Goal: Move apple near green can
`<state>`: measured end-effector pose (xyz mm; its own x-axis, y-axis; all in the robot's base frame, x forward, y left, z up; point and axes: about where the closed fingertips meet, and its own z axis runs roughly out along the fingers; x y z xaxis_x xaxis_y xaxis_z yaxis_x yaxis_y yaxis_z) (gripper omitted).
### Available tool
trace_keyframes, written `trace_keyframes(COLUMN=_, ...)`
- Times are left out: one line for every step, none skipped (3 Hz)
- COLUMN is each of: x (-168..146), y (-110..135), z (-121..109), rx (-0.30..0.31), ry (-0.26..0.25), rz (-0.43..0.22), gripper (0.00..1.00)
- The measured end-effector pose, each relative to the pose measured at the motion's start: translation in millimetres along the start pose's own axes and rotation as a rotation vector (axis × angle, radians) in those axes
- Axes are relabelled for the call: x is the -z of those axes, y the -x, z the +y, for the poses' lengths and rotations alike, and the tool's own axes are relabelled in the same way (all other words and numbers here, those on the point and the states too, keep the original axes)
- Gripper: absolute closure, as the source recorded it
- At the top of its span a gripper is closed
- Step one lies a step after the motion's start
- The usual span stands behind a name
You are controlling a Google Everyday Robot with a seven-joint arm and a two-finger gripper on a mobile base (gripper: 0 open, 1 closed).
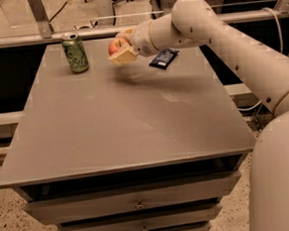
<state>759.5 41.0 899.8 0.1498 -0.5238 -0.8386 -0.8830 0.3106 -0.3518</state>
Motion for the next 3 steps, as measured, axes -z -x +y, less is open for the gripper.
trace_keyframes(x=-32, y=-3, z=-2, rx=-0.046, ry=0.012, rz=-0.029, gripper=1.0)
trace_keyframes(x=-57, y=-3, z=-4, rx=-0.073, ry=0.024, rz=-0.052, gripper=1.0)
trace_keyframes(x=-73, y=2, z=-6, rx=-0.083, ry=0.038, rz=-0.069, gripper=0.84)
